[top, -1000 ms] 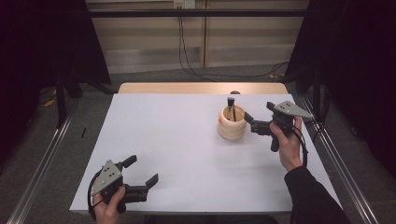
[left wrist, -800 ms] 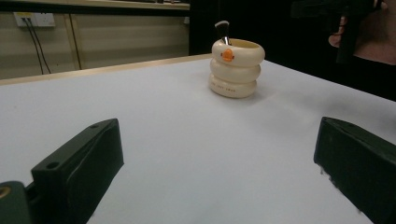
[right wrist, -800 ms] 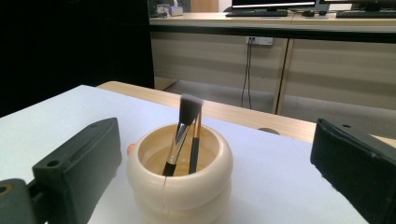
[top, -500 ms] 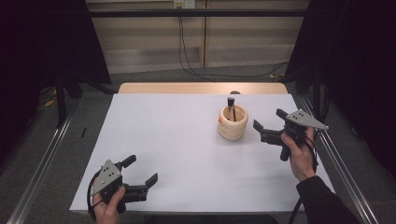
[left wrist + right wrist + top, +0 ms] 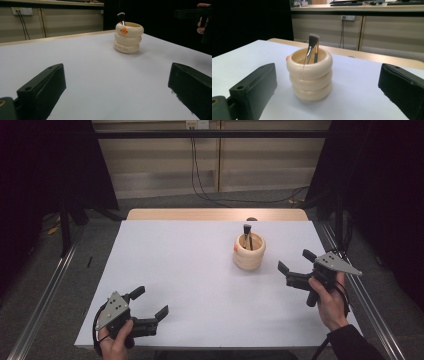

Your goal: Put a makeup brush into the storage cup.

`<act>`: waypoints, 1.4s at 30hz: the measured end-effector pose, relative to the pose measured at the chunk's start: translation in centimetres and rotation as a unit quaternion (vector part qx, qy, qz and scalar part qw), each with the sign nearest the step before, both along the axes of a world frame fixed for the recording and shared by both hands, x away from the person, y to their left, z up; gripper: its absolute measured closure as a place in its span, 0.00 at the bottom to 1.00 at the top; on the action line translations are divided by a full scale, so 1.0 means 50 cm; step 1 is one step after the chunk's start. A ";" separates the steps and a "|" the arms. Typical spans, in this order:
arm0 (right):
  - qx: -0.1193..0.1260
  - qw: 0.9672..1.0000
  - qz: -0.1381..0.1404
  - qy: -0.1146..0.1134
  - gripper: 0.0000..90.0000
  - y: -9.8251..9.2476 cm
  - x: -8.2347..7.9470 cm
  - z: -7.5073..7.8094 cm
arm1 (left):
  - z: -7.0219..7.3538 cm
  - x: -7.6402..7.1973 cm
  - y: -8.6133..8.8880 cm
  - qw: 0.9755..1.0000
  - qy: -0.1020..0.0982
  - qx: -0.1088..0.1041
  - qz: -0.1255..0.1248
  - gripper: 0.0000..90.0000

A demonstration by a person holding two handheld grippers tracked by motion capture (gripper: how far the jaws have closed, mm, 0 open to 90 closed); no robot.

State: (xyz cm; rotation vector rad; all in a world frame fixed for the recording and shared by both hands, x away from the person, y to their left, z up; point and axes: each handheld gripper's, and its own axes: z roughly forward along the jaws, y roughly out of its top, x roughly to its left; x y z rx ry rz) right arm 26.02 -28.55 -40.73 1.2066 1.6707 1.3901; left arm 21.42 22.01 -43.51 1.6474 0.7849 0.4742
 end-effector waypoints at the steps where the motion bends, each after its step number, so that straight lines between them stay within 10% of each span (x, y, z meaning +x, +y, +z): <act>1: 0.003 1.000 -0.001 0.001 0.01 -0.001 -0.005 -0.002 | 0.000 0.000 0.000 1.000 0.000 0.000 0.000 0.01; 26: 0.000 1.000 -0.021 0.021 0.02 -0.045 -0.153 -0.048 | 0.003 -0.008 0.002 1.000 -0.002 -0.004 0.007 0.01; 42: 0.009 0.999 -0.014 0.029 0.02 -0.055 -0.191 -0.066 | 0.000 -0.010 -0.001 1.000 0.000 -0.005 0.004 0.01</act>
